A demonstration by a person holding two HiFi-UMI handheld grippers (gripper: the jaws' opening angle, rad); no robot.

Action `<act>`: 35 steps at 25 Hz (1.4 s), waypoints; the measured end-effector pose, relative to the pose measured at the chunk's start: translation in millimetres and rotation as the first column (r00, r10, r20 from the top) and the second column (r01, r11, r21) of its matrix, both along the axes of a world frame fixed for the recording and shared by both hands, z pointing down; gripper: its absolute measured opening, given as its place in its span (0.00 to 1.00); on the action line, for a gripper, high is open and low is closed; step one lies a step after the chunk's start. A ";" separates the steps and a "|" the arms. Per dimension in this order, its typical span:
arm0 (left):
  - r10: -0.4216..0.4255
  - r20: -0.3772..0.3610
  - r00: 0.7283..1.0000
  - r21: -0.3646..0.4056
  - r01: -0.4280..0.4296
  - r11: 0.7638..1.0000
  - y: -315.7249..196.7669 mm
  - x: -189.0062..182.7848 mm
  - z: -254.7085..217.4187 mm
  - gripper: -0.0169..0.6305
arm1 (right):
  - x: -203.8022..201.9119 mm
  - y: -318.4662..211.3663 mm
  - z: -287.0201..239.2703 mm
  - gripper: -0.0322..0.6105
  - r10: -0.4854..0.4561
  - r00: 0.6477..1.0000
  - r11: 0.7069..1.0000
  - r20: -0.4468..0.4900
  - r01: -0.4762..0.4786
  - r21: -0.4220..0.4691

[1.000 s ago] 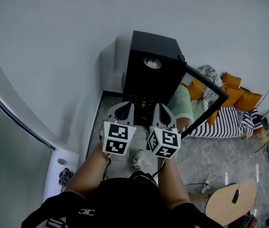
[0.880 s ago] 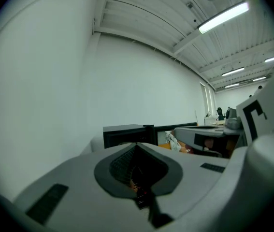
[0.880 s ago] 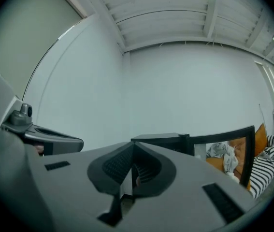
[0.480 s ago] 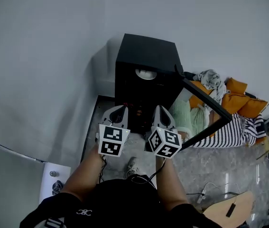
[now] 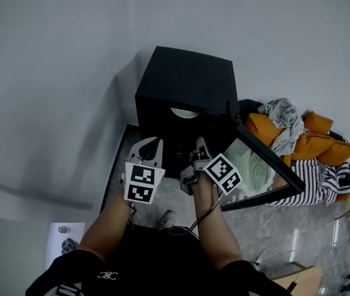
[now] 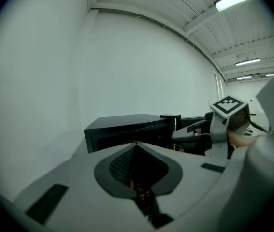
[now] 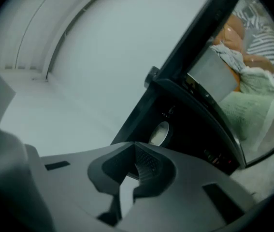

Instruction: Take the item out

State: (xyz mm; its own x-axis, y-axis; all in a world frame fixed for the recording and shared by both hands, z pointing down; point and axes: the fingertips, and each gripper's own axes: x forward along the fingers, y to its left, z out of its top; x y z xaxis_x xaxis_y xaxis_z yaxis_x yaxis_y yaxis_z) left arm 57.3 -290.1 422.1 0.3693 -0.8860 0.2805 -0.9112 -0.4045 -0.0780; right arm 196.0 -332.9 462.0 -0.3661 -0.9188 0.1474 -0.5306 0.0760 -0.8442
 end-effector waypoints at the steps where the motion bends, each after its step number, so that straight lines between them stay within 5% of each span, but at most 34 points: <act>1: -0.009 -0.005 1.000 -0.011 0.009 1.000 -3.8 -0.8 3.9 0.03 | 0.6 -7.8 6.7 0.06 0.002 0.998 1.000 0.059 -0.001 -0.025; 4: -0.026 -0.022 0.999 -0.043 0.025 0.999 -18.6 -8.4 18.8 0.02 | -4.9 -33.5 28.9 0.06 0.032 0.963 0.995 0.269 -0.004 -0.104; 8: -0.015 -0.028 1.000 -0.065 0.013 0.998 -39.4 -15.8 34.6 0.02 | -11.9 -62.1 57.0 0.06 0.122 0.854 0.981 0.505 -0.028 -0.190; 11: 0.022 -0.002 1.000 -0.068 -0.022 0.997 -51.2 -19.7 41.5 0.02 | -15.6 -80.5 66.9 0.10 0.174 0.782 0.974 0.599 -0.046 -0.222; 15: 0.068 0.002 0.998 -0.069 -0.068 0.995 -68.5 -25.2 45.5 0.02 | -22.9 -104.5 74.0 0.22 0.176 0.779 0.974 0.602 -0.047 -0.224; 20: 0.140 0.027 0.990 -0.058 -0.138 0.989 -85.5 -28.0 43.0 0.02 | -34.8 -127.7 99.7 0.22 0.211 0.808 0.951 0.550 -0.039 -0.307; 35: 0.199 -0.009 0.980 -0.106 -0.198 0.974 -109.2 -54.1 58.9 0.02 | -41.9 -153.7 122.6 0.30 0.387 0.750 0.883 0.537 -0.134 -0.451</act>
